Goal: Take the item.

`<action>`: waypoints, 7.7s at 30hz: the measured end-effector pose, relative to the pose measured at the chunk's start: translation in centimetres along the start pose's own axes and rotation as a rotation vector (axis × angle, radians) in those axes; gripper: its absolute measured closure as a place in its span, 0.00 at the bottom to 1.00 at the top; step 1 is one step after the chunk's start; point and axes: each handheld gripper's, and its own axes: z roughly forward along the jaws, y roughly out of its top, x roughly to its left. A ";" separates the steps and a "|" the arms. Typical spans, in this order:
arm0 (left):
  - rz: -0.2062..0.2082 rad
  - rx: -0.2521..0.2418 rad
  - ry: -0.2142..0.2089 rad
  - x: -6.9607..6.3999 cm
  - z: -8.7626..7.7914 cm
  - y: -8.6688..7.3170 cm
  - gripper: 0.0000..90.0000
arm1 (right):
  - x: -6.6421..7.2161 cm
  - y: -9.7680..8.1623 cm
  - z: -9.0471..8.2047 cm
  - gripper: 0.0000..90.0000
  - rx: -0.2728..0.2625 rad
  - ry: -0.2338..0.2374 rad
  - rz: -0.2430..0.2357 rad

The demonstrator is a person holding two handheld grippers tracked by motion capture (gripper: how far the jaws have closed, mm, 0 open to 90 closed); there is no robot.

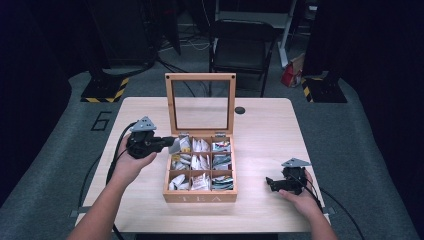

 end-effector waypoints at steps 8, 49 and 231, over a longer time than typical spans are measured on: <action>0.003 -0.001 0.020 0.2 -0.4 0.0 0.98 | 0.0 0.0 0.0 0.00 0.000 0.000 0.000; -0.084 -0.060 0.205 5.4 -7.3 -0.5 0.98 | 0.0 0.0 0.0 0.00 -0.001 0.000 -0.003; -0.197 0.088 0.128 2.1 -1.4 -14.7 0.51 | 0.0 0.0 0.0 0.00 -0.001 0.000 -0.006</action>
